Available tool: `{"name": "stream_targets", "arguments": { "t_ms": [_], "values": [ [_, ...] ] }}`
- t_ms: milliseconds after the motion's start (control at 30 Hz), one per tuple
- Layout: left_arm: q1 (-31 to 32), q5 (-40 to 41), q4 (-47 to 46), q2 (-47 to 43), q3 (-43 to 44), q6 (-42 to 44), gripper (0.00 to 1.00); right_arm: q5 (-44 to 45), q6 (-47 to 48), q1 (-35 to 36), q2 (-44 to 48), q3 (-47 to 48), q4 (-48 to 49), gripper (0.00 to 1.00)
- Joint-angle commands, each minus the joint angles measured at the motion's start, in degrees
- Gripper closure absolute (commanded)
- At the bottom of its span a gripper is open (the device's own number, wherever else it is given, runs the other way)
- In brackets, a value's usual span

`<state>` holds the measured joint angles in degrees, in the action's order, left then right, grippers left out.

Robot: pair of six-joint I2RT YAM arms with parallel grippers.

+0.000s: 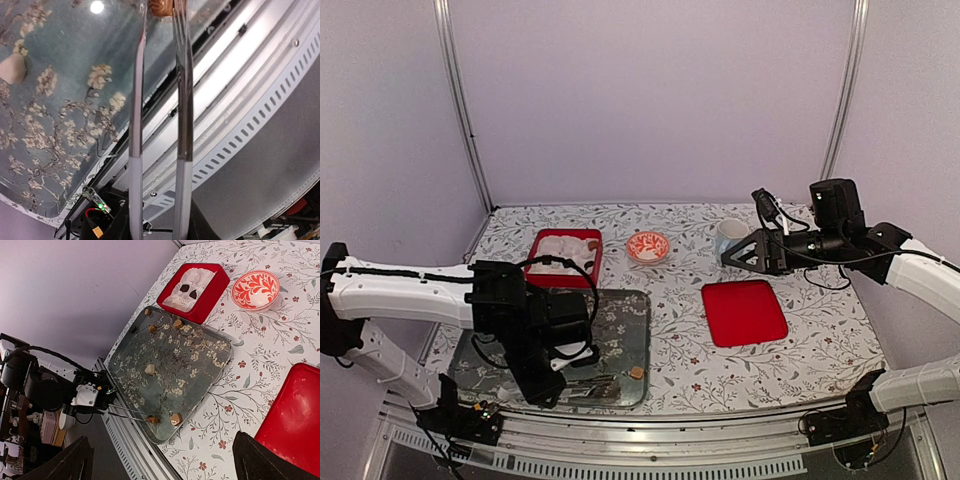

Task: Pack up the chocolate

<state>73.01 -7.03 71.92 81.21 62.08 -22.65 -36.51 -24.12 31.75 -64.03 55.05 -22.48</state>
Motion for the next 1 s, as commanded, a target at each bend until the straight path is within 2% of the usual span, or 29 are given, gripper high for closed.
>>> {"name": "stream_targets", "arguments": {
  "t_ms": [0,133,333,533,700,967],
  "values": [
    [-6.8,1.0,-3.1,-4.0,3.1,0.2,0.81,-0.2,1.2,-0.3,-0.6,0.7,0.3,0.01],
    [-15.4,0.3,-5.3,-5.7,5.0,2.5,0.80,-0.3,1.7,-0.4,-1.6,1.5,0.3,0.01],
    [-31.8,-2.4,-10.2,-5.1,9.6,4.5,0.80,-0.2,2.4,-0.4,-3.7,3.3,0.2,0.01],
    [-45.2,-5.9,-14.5,-0.6,12.8,5.1,0.79,-1.0,3.2,-1.3,-5.6,4.7,0.3,0.01],
    [-51.3,-6.6,-16.7,6.2,16.5,4.8,0.79,-2.1,3.4,-2.9,-6.7,5.5,0.4,0.01],
    [-54.1,-5.9,-21.5,16.2,20.7,3.3,0.77,-3.5,4.1,-5.5,-8.2,6.1,0.5,0.01]
  ]
}}
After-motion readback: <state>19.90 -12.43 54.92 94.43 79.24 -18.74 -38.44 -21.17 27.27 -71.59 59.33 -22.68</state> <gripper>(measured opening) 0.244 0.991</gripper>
